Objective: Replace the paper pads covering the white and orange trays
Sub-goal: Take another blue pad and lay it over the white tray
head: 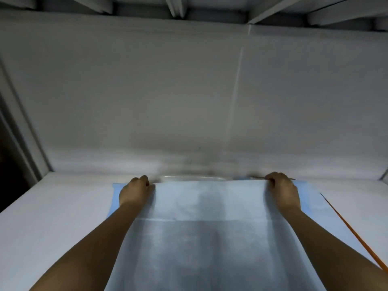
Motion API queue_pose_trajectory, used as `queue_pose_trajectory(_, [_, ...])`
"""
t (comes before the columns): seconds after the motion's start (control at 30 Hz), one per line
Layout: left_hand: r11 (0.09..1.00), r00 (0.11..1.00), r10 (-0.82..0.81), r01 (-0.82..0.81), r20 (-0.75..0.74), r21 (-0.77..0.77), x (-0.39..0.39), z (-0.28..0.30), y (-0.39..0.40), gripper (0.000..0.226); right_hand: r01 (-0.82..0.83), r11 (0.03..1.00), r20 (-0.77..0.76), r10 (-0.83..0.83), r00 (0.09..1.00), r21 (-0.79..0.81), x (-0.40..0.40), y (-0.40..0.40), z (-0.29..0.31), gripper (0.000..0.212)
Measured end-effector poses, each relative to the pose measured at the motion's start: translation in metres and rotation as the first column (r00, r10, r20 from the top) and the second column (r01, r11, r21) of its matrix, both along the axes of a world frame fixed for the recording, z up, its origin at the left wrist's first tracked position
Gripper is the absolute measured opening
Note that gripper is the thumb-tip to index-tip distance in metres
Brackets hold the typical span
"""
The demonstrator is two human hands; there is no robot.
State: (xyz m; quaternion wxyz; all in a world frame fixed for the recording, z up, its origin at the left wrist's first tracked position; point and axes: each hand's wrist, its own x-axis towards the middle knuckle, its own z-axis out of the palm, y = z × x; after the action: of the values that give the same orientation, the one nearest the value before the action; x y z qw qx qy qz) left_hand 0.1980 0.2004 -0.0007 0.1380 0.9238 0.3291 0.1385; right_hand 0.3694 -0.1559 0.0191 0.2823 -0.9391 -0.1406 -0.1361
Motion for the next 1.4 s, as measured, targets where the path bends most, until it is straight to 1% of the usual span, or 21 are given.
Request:
queue_pose_trajectory(0.03, [1.0, 1.0, -0.006, 0.006, -0.03, 0.017, 0.0, -0.002, 0.004, 0.022, -0.007, 1.0, -0.005, 0.007, 1.0, -0.002, 0.001, 0.002, -0.001, 0.03])
queue_pose_trajectory(0.1, [1.0, 1.0, 0.002, -0.001, -0.025, 0.018, 0.001, -0.005, 0.011, 0.019, -0.013, 1.0, -0.004, 0.013, 1.0, -0.005, 0.004, 0.007, -0.001, 0.029])
queue_pose_trajectory(0.23, [0.997, 0.999, 0.037, -0.036, 0.014, -0.072, 0.008, -0.008, 0.019, 0.028, -0.023, 1.0, -0.015, 0.023, 1.0, 0.002, 0.012, 0.016, -0.003, 0.034])
queue_pose_trajectory(0.3, [0.996, 1.0, -0.005, 0.007, 0.018, -0.089, 0.012, -0.008, 0.019, 0.033, -0.024, 1.0, -0.037, 0.024, 0.999, -0.004, 0.019, 0.018, -0.005, 0.037])
queue_pose_trajectory(0.4, [0.99, 0.996, -0.086, 0.089, 0.033, -0.11, 0.013, -0.009, 0.016, 0.039, -0.024, 0.998, -0.115, 0.03, 0.993, 0.057, 0.025, 0.02, -0.01, 0.042])
queue_pose_trajectory(0.43, [0.985, 0.994, -0.109, 0.11, 0.019, -0.134, 0.012, -0.011, 0.016, 0.044, -0.032, 0.997, -0.133, 0.042, 0.99, 0.073, 0.024, 0.02, -0.01, 0.042])
queue_pose_trajectory(0.5, [0.971, 0.988, -0.147, 0.137, -0.036, -0.198, 0.009, -0.018, 0.015, 0.062, -0.086, 0.988, -0.177, 0.108, 0.978, 0.127, 0.02, 0.021, -0.012, 0.042])
queue_pose_trajectory(0.53, [0.965, 0.984, -0.166, 0.149, -0.06, -0.214, 0.007, -0.021, 0.014, 0.07, -0.113, 0.986, -0.199, 0.136, 0.971, 0.123, 0.015, 0.023, -0.012, 0.045])
queue_pose_trajectory(0.57, [0.964, 0.979, -0.185, 0.165, -0.08, -0.21, 0.005, -0.023, 0.013, 0.076, -0.146, 0.984, -0.217, 0.166, 0.962, 0.105, 0.011, 0.025, -0.013, 0.053])
queue_pose_trajectory(0.63, [0.968, 0.965, -0.223, 0.203, -0.138, -0.148, 0.0, -0.026, 0.006, 0.081, -0.183, 0.978, -0.284, 0.203, 0.937, 0.097, 0.002, 0.028, -0.022, 0.071])
queue_pose_trajectory(0.67, [0.969, 0.956, -0.238, 0.223, -0.172, -0.105, -0.004, -0.027, 0.0, 0.08, -0.19, 0.979, -0.316, 0.206, 0.926, 0.079, -0.005, 0.029, -0.026, 0.075])
queue_pose_trajectory(0.7, [0.968, 0.947, -0.249, 0.241, -0.201, -0.065, -0.008, -0.029, -0.006, 0.079, -0.214, 0.977, -0.328, 0.208, 0.922, 0.016, -0.012, 0.03, -0.03, 0.076])
queue_pose_trajectory(0.77, [0.96, 0.931, -0.272, 0.28, -0.243, -0.004, -0.02, -0.032, -0.017, 0.076, -0.282, 0.947, -0.348, 0.214, 0.913, -0.157, -0.031, 0.03, -0.037, 0.072])
queue_pose_trajectory(0.83, [0.955, 0.912, -0.285, 0.295, -0.294, -0.008, -0.032, -0.036, -0.027, 0.07, -0.322, 0.908, -0.325, 0.23, 0.918, -0.267, -0.047, 0.027, -0.042, 0.069])
queue_pose_trajectory(0.93, [0.969, 0.905, -0.246, 0.238, -0.347, -0.067, -0.063, -0.034, -0.041, 0.065, -0.357, 0.864, -0.347, 0.233, 0.909, -0.356, -0.078, 0.017, -0.039, 0.067])
queue_pose_trajectory(1.03, [0.979, 0.894, -0.205, 0.193, -0.399, -0.07, -0.095, -0.037, -0.048, 0.065, -0.379, 0.84, -0.394, 0.22, 0.893, -0.39, -0.109, 0.005, -0.04, 0.069])
queue_pose_trajectory(1.13, [0.981, 0.894, -0.193, 0.173, -0.405, -0.086, -0.136, -0.037, -0.063, 0.067, -0.387, 0.82, -0.431, 0.195, 0.881, -0.421, -0.149, -0.016, -0.039, 0.082])
queue_pose_trajectory(1.23, [0.984, 0.905, -0.176, 0.149, -0.386, -0.099, -0.166, -0.038, -0.069, 0.069, -0.368, 0.83, -0.406, 0.191, 0.894, -0.42, -0.177, -0.029, -0.042, 0.07])
queue_pose_trajectory(1.33, [0.984, 0.902, -0.172, 0.138, -0.397, -0.115, -0.2, -0.038, -0.075, 0.069, -0.354, 0.831, -0.384, 0.187, 0.904, -0.429, -0.204, -0.038, -0.043, 0.069])
queue_pose_trajectory(1.4, [0.981, 0.907, -0.178, 0.134, -0.38, -0.139, -0.222, -0.039, -0.076, 0.065, -0.338, 0.837, -0.338, 0.198, 0.92, -0.431, -0.223, -0.037, -0.042, 0.068])
